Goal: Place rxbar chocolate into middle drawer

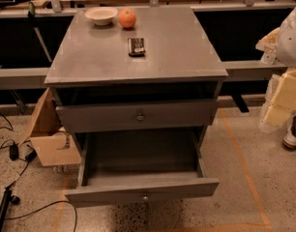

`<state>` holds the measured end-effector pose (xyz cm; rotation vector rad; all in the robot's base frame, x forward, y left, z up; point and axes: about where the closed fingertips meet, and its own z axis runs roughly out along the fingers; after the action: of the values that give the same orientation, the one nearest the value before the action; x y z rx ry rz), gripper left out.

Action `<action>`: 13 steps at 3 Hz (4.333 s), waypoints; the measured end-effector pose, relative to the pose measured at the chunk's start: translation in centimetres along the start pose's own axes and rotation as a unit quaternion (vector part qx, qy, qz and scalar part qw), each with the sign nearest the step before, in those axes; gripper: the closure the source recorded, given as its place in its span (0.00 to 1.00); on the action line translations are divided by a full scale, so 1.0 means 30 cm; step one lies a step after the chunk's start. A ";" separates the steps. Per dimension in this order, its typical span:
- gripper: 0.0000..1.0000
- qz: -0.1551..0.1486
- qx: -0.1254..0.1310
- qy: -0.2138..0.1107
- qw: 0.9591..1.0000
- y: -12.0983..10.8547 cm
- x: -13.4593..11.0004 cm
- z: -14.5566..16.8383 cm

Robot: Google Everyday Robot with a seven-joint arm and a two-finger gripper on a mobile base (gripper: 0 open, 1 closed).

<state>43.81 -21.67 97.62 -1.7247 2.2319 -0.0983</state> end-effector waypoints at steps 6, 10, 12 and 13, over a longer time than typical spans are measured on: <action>0.00 0.243 0.091 -0.372 0.891 -0.787 -0.561 0.341; 0.00 0.308 0.171 -0.347 0.869 -0.889 -0.663 0.625; 0.00 0.296 0.164 -0.382 0.860 -0.948 -0.766 0.741; 0.00 0.279 0.150 -0.401 0.860 -0.964 -0.831 0.766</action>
Offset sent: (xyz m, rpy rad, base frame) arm 0.1270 -0.0019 0.0482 0.6792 -0.1835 -0.2826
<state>82.92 -2.53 88.11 -0.6897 1.8245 0.3307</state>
